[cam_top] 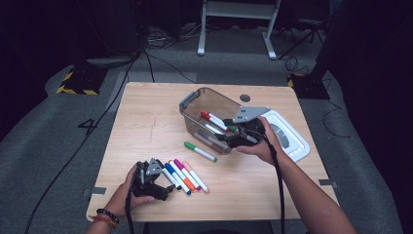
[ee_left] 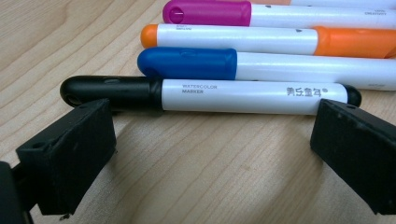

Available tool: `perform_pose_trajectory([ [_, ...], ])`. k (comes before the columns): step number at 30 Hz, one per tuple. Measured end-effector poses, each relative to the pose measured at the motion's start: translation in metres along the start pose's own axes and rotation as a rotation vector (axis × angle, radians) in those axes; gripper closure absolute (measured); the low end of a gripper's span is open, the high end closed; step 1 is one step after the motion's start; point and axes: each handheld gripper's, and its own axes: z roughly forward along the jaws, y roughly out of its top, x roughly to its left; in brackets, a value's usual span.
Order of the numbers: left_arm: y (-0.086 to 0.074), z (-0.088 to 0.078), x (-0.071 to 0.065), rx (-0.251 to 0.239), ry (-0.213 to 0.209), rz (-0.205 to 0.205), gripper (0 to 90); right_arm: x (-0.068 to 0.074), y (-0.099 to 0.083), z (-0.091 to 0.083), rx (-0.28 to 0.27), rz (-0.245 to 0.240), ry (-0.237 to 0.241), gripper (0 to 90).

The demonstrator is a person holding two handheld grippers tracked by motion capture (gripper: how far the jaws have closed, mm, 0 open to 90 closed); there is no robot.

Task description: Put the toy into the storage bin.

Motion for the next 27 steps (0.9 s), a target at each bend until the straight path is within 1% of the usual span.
perform_pose_trajectory([
  [1, 0.0, 0.0, 0.0, 0.0, 0.0, 0.0, 0.5, 0.004, -0.004, -0.006, -0.006, -0.011, -0.007, 40.9],
  [3, 0.0, 0.0, 0.0, 0.0, 0.001, -0.001, 0.5, 0.012, -0.012, -0.017, -0.02, -0.019, -0.001, 40.8],
  [5, 0.0, 0.0, 0.0, 0.0, 0.001, -0.001, 0.5, 0.02, -0.023, -0.027, -0.032, -0.012, 0.023, 40.8],
  [7, 0.0, 0.0, 0.0, 0.0, 0.001, -0.001, 0.5, 0.028, -0.033, -0.034, -0.04, -0.011, 0.032, 40.8],
  [10, 0.0, 0.0, 0.0, 0.0, 0.001, -0.001, 0.5, 0.038, -0.048, -0.038, -0.042, -0.002, 0.052, 40.3],
  [11, 0.0, 0.0, 0.0, -0.001, 0.001, -0.001, 0.5, 0.041, -0.051, -0.038, -0.043, -0.001, 0.052, 40.2],
  [13, 0.0, 0.0, 0.0, -0.001, 0.002, -0.002, 0.5, 0.049, -0.063, -0.036, -0.058, 0.007, 0.069, 40.2],
  [14, 0.0, 0.0, 0.0, -0.001, 0.002, -0.002, 0.5, 0.053, -0.068, -0.034, -0.057, 0.011, 0.079, 40.2],
  [17, 0.0, 0.0, 0.0, -0.001, 0.001, -0.002, 0.5, 0.066, -0.078, -0.023, -0.03, -0.013, 0.084, 40.4],
  [18, 0.0, 0.0, 0.0, -0.001, 0.002, -0.002, 0.5, 0.069, -0.08, -0.018, -0.023, -0.015, 0.101, 40.6],
  [20, 0.0, 0.0, 0.0, -0.001, 0.002, -0.002, 0.5, 0.074, -0.083, -0.005, -0.007, -0.031, 0.112, 41.8],
  [22, 0.0, 0.0, 0.0, 0.0, 0.003, -0.002, 0.5, 0.075, -0.084, 0.004, 0.005, -0.027, 0.129, 41.9],
  [27, 0.0, 0.0, 0.0, -0.001, 0.002, -0.002, 0.5, 0.079, -0.086, 0.036, 0.031, -0.039, 0.166, 42.0],
])
